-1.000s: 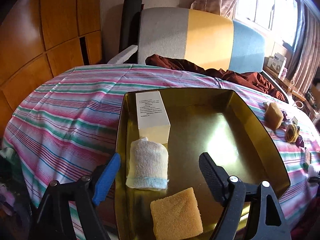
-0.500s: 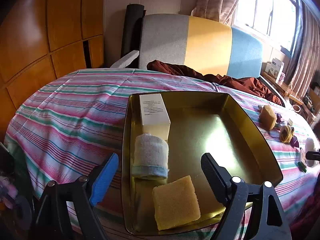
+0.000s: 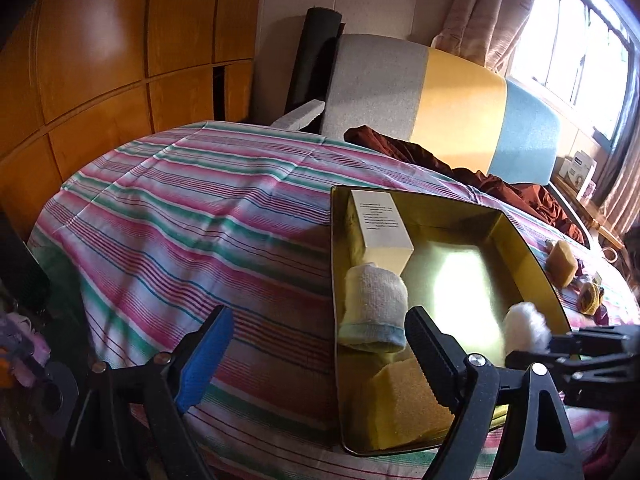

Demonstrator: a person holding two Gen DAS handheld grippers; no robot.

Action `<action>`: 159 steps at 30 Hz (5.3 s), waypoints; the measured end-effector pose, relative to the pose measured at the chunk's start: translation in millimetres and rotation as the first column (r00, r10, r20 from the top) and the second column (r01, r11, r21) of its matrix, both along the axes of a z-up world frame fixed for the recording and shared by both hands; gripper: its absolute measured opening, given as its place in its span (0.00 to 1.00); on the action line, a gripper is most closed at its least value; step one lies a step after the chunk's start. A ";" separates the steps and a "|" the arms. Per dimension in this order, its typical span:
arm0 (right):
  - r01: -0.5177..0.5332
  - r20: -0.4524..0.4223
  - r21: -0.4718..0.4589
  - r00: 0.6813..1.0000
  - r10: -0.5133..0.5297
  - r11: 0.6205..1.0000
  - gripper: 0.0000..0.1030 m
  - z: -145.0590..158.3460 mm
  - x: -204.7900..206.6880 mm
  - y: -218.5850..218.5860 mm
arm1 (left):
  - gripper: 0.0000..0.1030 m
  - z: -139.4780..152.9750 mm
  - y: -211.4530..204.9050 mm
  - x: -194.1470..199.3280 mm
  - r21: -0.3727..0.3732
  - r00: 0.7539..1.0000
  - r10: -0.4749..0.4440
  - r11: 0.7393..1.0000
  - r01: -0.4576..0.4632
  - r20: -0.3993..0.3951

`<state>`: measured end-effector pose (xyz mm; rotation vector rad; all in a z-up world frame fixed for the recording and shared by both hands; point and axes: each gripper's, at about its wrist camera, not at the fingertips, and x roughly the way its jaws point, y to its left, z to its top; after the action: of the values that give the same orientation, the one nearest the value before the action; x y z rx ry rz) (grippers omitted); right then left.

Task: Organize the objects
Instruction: 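Carry the plastic bag to the gold tray and release it with the right gripper, then move the left gripper to the second yellow sponge and grasp it, then lift the yellow sponge with the left gripper while the right grasps the cracker pack, then carry the yellow sponge to the gold tray and release it with the left gripper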

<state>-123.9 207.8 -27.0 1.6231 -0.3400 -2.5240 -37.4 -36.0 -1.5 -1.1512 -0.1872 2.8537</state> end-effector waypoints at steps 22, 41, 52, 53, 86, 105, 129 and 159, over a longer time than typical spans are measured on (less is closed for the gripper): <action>0.112 -0.189 0.083 0.977 -0.095 0.990 0.86 35.4 58.0 40.7 | 0.86 -0.4 15.8 1.0 -0.027 1.000 -0.028 0.999 0.028 -0.009; 0.711 -0.210 0.154 0.702 -0.680 0.687 0.86 50.7 159.8 302.6 | 1.00 31.4 87.0 -8.8 -0.111 0.979 -0.198 0.975 0.193 -0.043; 0.887 -0.119 -0.182 0.408 -0.905 0.424 0.86 32.4 229.6 377.6 | 1.00 62.4 188.1 -16.2 -0.139 0.913 -0.384 0.920 0.366 -0.138; 0.879 -0.113 -0.176 0.428 -0.897 0.442 0.86 31.7 226.4 375.9 | 1.00 64.8 198.2 -17.0 -0.138 0.903 -0.405 0.912 0.387 -0.144; 0.776 -0.084 -0.252 0.578 -0.812 0.579 0.86 25.3 209.7 369.0 | 1.00 -43.2 424.8 -174.8 0.166 0.856 -0.405 0.914 0.371 0.322; 0.816 -0.065 -0.258 0.520 -0.852 0.517 0.86 21.8 218.9 380.6 | 0.34 -36.7 420.7 -79.7 0.039 0.786 -0.558 0.821 0.570 0.266; 0.773 0.182 0.181 0.581 -0.793 0.608 0.86 -31.6 173.5 374.8 | 0.31 -59.0 377.4 37.7 -0.061 0.672 -0.726 0.672 0.738 0.146; 0.631 0.140 0.255 0.726 -0.674 0.733 0.51 -30.7 162.9 363.0 | 0.31 23.6 263.7 36.5 0.063 0.778 -0.628 0.776 0.628 -0.021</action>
<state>39.0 570.8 -57.7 2.1873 -0.8686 -2.9261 -0.9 227.6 22.2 -0.9628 0.0942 2.2295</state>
